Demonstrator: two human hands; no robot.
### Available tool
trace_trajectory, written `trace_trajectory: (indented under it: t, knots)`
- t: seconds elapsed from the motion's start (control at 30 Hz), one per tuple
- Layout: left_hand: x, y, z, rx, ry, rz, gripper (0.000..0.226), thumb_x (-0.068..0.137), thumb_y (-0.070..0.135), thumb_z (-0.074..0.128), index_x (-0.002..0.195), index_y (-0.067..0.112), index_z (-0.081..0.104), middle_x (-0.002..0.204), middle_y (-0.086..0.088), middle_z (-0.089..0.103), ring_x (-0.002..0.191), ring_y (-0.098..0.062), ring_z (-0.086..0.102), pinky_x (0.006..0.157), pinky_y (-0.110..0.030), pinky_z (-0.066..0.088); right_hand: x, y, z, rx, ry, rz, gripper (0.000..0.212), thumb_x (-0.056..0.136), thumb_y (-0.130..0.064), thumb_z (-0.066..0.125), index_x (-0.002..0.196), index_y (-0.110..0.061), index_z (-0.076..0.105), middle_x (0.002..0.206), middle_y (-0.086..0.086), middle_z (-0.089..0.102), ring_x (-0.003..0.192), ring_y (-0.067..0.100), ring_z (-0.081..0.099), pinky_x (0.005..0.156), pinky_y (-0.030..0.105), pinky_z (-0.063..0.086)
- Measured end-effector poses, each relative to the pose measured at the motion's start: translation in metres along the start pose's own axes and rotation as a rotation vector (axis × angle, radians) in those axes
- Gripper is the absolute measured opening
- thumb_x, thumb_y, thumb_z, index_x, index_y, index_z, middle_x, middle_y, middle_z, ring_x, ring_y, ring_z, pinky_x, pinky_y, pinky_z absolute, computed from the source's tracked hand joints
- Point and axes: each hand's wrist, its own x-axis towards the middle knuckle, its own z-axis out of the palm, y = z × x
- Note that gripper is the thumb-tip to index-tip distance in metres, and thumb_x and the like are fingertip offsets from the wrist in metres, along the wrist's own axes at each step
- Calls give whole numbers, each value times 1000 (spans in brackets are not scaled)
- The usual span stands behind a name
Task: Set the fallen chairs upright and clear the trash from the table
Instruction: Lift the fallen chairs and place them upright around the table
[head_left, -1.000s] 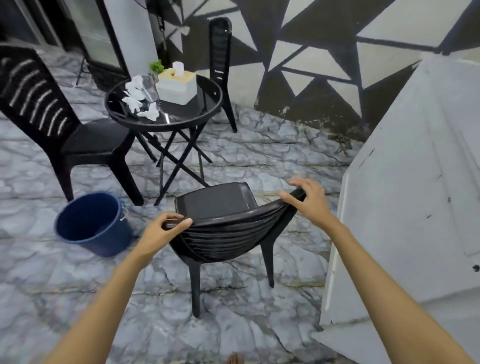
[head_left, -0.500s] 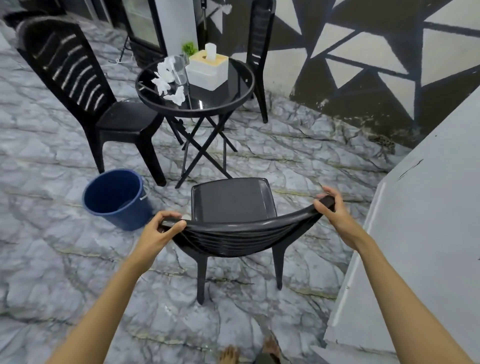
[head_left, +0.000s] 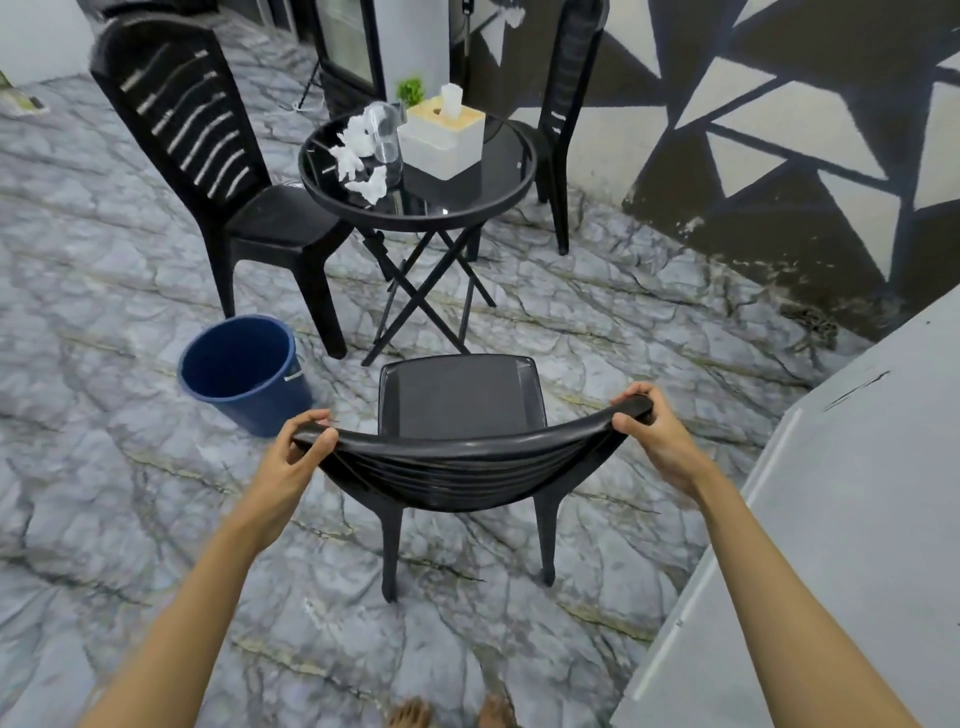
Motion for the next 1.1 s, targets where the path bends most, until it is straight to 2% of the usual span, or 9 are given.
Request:
trace_trajectory:
  t: [0.1,0.17,0.23,0.3,0.37,0.57,0.73,0.93,1.1]
  knots:
    - [2,-2,23,-57,29,-16,40,70,51,61,109,48,56,97,9,61,86,-2,57,82,-20,42,18,-8,-17,6,2,-3,41,78,-17,66,112,-16,42,108,3,51,87,9,55,69,15,50]
    - [5,-4,41,-94,63,-9,45,67,52,62,111,46,55,102,5,62,94,-6,59,83,-22,43,29,-10,-30,32,19,6,49,78,-18,65,120,-17,40,112,2,52,94,8,54,74,19,49]
    - [9,-4,57,-148,104,6,47,66,52,63,111,42,55,105,3,61,97,-8,58,84,-24,43,37,-11,-40,69,28,15,47,83,-12,63,123,-19,40,114,0,52,99,8,53,80,24,45]
    - [14,-2,66,-182,112,12,46,66,51,64,110,41,56,106,4,60,96,-7,58,86,-24,43,43,-9,-45,112,21,16,40,84,-11,61,118,-21,43,113,-1,52,100,9,53,82,25,45]
    - [22,5,67,-209,94,18,41,68,48,64,108,40,58,103,3,61,91,-5,60,82,-22,45,47,-9,-45,163,37,-2,36,76,-18,63,108,-22,46,106,-2,53,96,9,53,81,22,46]
    - [63,28,50,-292,76,13,14,84,20,62,93,30,62,93,5,62,80,-5,60,75,-20,46,66,-14,-32,246,57,-57,34,70,-25,67,98,-25,49,94,-3,51,82,5,56,72,15,48]
    - [99,43,33,-268,75,-17,15,86,14,59,87,29,61,91,4,57,82,-11,52,75,-30,38,79,-4,-8,275,113,-107,37,68,-24,70,97,-24,47,90,-2,51,70,-3,60,65,12,49]
    - [141,53,9,-285,32,-20,17,87,13,57,90,29,62,104,3,60,85,-11,55,63,-16,52,106,-9,16,310,138,-91,46,64,-29,75,99,-25,45,92,-2,50,71,-1,60,62,13,49]
    - [152,58,12,-312,3,26,16,89,13,54,90,28,59,103,3,61,89,-9,58,68,-11,52,133,-31,5,333,104,-110,41,70,-24,76,98,-27,46,91,-3,52,70,-1,63,62,14,50]
